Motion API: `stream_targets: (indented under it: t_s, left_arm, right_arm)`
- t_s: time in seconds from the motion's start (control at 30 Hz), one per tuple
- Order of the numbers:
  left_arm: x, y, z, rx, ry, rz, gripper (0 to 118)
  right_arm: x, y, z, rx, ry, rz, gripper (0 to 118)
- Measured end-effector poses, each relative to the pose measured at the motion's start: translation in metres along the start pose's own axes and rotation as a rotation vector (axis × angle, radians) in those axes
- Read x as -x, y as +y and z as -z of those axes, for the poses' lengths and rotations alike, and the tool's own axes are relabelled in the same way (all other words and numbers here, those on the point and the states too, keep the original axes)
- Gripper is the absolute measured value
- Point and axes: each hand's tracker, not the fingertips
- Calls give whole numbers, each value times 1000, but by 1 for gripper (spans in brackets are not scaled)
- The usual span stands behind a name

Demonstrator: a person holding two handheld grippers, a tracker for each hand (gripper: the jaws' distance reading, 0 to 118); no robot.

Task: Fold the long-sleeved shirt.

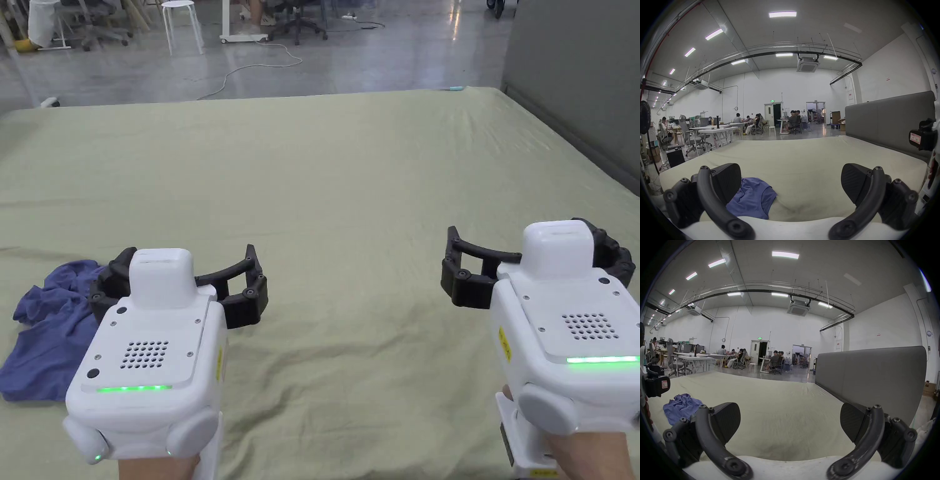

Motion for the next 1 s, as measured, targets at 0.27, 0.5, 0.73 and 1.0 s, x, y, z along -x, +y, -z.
stream_targets:
  t_s: [0.27,0.5,0.73,1.0]
  left_arm:
    - [-1,1,0,-3,0,12,118]
    - [-2,0,-1,-3,1,14,118]
    - [-2,-3,-1,17,14,20,118]
    - [-2,0,-3,-2,49,52,0]
  right_arm:
    - [-2,0,-1,-8,4,13,118]
    - [-1,-1,-2,-1,0,0,118]
    - [0,-2,-3,-7,-2,2,118]
    - [4,-6,2,43,5,30,0]
